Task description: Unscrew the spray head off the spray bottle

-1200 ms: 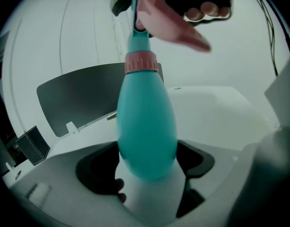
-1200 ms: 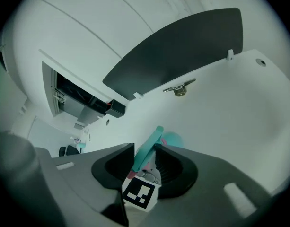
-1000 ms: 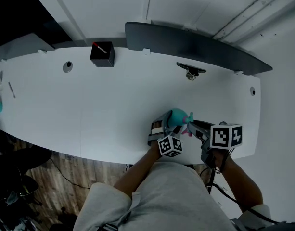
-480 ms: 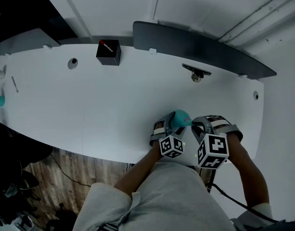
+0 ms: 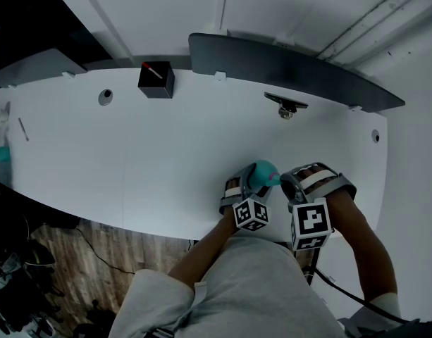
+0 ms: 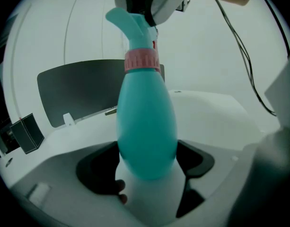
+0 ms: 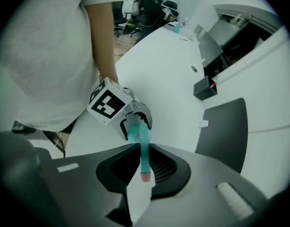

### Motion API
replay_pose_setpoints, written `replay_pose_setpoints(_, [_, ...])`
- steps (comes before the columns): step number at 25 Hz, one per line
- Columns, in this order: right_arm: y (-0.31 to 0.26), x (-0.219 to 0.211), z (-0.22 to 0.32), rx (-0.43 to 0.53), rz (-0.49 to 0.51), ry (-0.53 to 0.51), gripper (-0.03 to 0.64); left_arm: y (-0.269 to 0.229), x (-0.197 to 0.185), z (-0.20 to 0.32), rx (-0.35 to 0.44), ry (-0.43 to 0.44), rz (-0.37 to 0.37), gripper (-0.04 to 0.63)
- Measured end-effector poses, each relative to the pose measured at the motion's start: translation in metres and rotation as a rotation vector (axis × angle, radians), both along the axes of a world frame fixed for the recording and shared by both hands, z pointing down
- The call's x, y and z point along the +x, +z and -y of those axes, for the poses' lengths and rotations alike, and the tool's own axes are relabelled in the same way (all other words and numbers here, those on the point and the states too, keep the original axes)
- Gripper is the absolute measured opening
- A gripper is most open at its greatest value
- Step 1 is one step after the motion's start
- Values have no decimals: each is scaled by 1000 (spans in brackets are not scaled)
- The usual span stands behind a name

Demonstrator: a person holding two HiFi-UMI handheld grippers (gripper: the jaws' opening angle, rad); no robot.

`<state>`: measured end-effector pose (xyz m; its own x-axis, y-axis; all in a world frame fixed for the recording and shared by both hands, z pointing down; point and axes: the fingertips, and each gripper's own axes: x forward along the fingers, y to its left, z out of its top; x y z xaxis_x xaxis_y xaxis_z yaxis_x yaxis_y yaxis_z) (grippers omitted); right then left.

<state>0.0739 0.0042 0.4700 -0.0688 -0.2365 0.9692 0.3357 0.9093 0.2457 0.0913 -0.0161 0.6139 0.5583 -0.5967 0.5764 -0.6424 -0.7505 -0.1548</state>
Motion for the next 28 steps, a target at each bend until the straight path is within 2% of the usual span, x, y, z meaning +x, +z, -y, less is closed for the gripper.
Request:
replay_pose_setpoints(3, [1, -2, -6, 31, -47, -238, 60, 0, 0, 0, 2, 1, -2, 371])
replay_pose_setpoints(5, [-1, -11, -4, 84, -15, -349, 60, 0, 0, -1, 5, 2, 1, 371])
replay_pose_setpoints(7, [-4, -28, -1, 138, 67, -402, 60, 0, 0, 0, 8, 4, 6, 371])
replay_pose_setpoints(8, [-3, -27, -2, 137, 60, -433, 60, 0, 0, 0, 9, 4, 6, 371])
replay_pose_setpoints(10, [1, -14, -3, 118, -16, -485, 60, 0, 0, 0, 4, 2, 3, 371])
replay_pose_setpoints(12, [0, -15, 2, 121, 12, -402, 68, 1, 0, 1, -9, -5, -7, 371])
replay_pose_setpoints(13, [-2, -17, 5, 112, 51, -328, 75, 2, -1, 1, -17, -10, -12, 372])
replay_pose_setpoints(15, [-11, -17, 7, 62, 143, -163, 146, 2, -1, 1, -24, -15, -17, 371])
replay_pose_setpoints(17, [-29, -22, 10, -1, 311, 63, 169, 1, -1, 2, -23, -16, -16, 373])
replay_pose_setpoints(19, [-49, -28, 12, -102, 530, 358, 176, 1, -1, 2, -22, -15, -17, 373])
replay_pose_setpoints(21, [-64, -29, 13, -241, 761, 709, 159, 1, -2, 1, -23, -14, -19, 373])
replay_pose_setpoints(23, [-67, -20, 14, -354, 935, 1067, 132, 1, -2, 1, -22, -12, -20, 373])
replay_pose_setpoints(25, [-52, -5, 12, -429, 1009, 1381, 144, 1, -2, 1, -22, -13, -19, 373])
replay_pose_setpoints(26, [-41, 2, 10, -455, 1020, 1505, 192, 1, -3, 1, -22, -14, -19, 373])
replay_pose_setpoints(28, [-23, 8, 9, -488, 1032, 1675, 277, 1, -3, 2, -22, -18, -18, 373])
